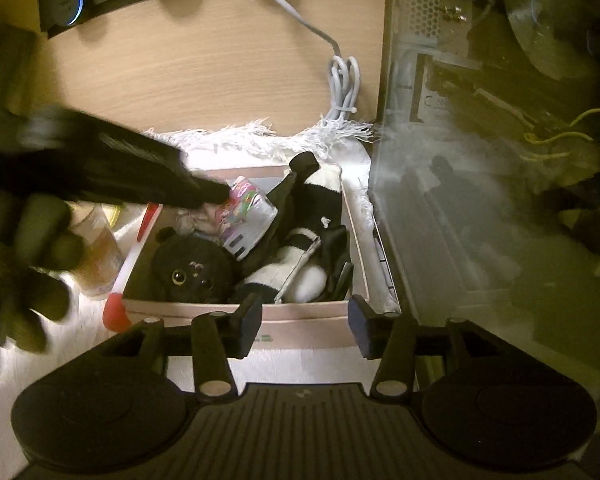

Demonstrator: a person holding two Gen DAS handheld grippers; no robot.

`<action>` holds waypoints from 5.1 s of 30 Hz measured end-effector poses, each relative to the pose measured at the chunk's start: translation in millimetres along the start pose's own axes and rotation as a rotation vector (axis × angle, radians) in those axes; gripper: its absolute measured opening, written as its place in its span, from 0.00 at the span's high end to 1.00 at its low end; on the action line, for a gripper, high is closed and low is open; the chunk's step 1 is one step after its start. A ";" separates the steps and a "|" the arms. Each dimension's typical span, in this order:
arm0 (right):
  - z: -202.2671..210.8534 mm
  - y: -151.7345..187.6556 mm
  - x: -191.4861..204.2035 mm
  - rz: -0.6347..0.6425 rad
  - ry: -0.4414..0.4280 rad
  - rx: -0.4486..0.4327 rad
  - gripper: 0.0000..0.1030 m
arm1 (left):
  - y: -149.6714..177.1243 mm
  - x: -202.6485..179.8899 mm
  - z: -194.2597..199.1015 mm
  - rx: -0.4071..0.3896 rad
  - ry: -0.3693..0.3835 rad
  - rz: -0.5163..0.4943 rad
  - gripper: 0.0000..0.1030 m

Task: Organize soft objects
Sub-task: 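Drop the pink pack into the box with the left gripper while the right gripper drops the black pad in, then grasp the red-tipped white stick with the left gripper, then grasp the yellow-rimmed glitter pad with the right gripper while the left gripper holds the stick, then carry the stick with the left gripper while the right gripper carries the glitter pad to the box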

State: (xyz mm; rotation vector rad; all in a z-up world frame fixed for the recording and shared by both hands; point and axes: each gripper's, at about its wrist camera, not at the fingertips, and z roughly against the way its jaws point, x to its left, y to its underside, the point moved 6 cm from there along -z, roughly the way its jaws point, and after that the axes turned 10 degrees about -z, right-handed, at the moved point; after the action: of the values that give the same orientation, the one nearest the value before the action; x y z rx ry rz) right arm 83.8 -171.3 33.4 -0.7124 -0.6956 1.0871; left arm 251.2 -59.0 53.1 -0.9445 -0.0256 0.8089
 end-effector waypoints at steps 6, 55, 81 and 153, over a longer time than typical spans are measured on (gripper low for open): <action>5.4 9.9 11.0 0.056 -0.007 -0.006 0.52 | 24.6 18.8 93.1 -0.180 -0.222 -0.075 0.72; -11.6 -23.3 62.1 0.149 -0.111 0.034 0.46 | 116.4 60.9 21.5 0.064 -0.352 0.120 0.67; -208.1 -100.8 280.3 0.266 -0.487 0.512 0.40 | 193.3 30.9 124.3 0.083 -0.201 0.096 0.67; 2.9 -179.6 165.0 0.244 -0.466 0.091 0.86 | 154.9 37.4 63.9 0.210 -0.249 -0.049 0.62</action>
State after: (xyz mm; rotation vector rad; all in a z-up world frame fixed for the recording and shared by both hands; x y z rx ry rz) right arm 227.0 -69.2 202.3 -0.4739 -0.9642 1.5239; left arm 161.5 59.6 -32.6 -0.6393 -0.1763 0.8621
